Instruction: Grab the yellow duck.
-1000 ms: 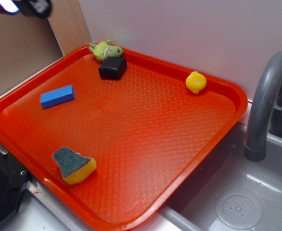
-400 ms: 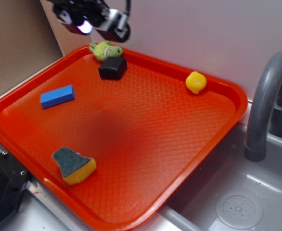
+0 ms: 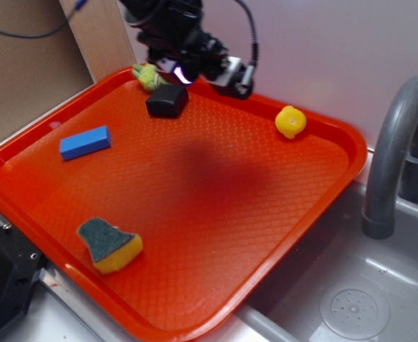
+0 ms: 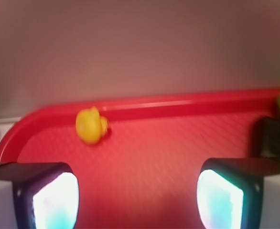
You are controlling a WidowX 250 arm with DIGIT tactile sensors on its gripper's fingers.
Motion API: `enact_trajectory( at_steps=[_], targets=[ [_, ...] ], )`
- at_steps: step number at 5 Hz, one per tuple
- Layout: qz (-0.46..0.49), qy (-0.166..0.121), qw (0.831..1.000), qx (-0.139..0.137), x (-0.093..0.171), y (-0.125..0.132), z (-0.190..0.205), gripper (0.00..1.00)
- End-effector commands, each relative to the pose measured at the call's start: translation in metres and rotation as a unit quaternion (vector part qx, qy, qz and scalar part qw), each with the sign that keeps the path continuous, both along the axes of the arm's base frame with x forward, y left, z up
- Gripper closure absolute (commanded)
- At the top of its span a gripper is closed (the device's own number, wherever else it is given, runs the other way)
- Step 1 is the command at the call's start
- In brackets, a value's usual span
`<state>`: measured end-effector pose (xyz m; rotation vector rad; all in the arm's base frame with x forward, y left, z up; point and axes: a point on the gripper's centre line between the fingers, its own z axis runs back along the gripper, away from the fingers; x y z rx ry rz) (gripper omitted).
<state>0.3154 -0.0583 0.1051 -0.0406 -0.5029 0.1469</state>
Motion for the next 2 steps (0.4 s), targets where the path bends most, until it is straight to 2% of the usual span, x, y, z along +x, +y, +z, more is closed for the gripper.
enact_trajectory(
  at_steps=[1,2],
  targets=[
    [-0.035,-0.048,0.997,-0.051,0.041,-0.033,0.0,0.0],
    [-0.05,-0.051,0.995,-0.068,0.047,-0.049,-0.01,0.0]
  ],
)
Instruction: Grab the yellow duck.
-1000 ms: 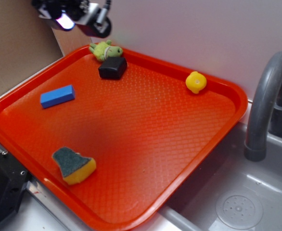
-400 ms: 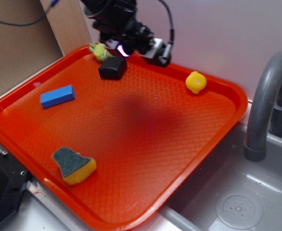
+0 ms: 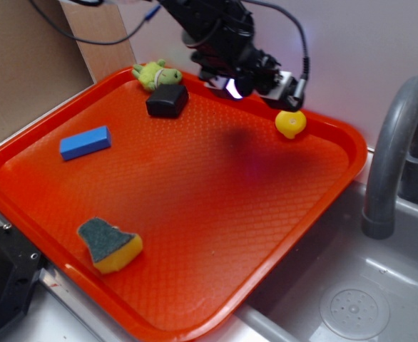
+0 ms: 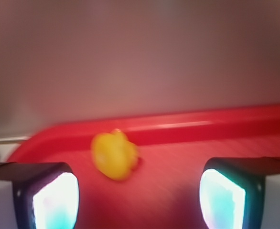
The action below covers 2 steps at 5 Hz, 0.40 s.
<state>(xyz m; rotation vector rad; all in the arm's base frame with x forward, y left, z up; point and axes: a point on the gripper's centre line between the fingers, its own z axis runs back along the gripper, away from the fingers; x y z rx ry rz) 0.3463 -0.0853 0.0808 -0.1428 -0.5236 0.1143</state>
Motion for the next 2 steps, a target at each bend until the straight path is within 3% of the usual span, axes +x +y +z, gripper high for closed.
enact_trajectory(
  at_steps=[1,2],
  targets=[
    [-0.024,-0.032,0.999,-0.01,0.021,-0.024,0.001,0.0],
    [-0.016,-0.023,1.0,0.014,0.023,-0.009,-0.021,0.02]
  ],
)
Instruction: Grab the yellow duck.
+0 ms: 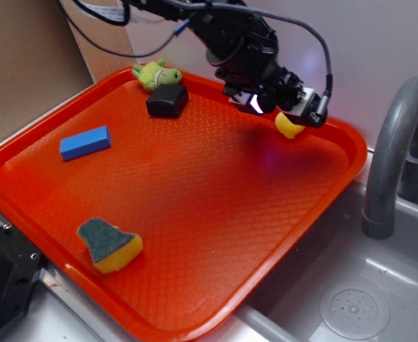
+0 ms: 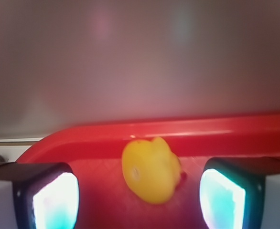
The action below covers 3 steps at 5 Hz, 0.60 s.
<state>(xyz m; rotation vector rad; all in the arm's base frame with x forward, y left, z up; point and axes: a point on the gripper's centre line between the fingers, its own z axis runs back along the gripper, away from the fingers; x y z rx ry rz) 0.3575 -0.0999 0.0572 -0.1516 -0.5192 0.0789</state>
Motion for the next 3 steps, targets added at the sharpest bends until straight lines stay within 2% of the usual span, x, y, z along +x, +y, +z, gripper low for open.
enact_trajectory(
  at_steps=[1,3],
  targets=[
    [0.008,-0.029,0.999,0.038,0.0135,0.0085,-0.0068,1.0],
    [0.0,-0.027,0.999,0.032,0.0102,0.0016,-0.0114,1.0]
  ],
)
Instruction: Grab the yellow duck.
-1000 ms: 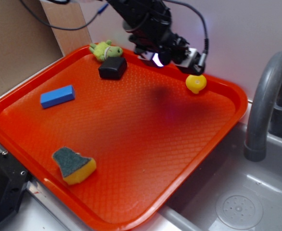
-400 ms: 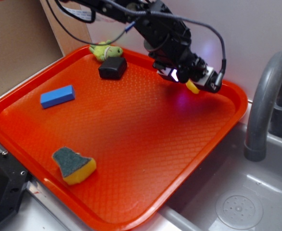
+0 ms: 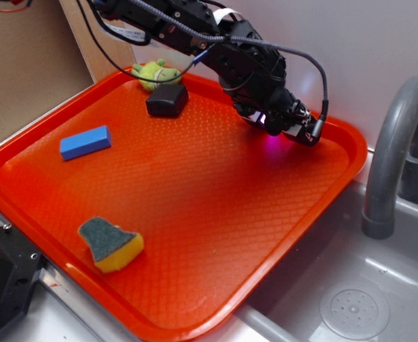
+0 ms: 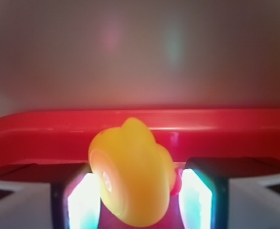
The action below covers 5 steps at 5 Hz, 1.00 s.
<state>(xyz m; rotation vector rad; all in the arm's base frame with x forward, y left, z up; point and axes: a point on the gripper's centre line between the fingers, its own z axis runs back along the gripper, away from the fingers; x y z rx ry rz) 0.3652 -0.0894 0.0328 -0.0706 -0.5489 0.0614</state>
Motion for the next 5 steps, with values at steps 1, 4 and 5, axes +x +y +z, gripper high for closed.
enact_trajectory(
  at_steps=[1,4,5],
  targets=[
    [0.036,-0.003,0.999,-0.009,-0.007,-0.001,0.027,1.0],
    [0.139,0.039,0.988,-0.062,-0.096,0.025,0.165,1.0],
    [0.173,0.026,0.983,-0.056,-0.111,0.034,0.194,1.0]
  ],
)
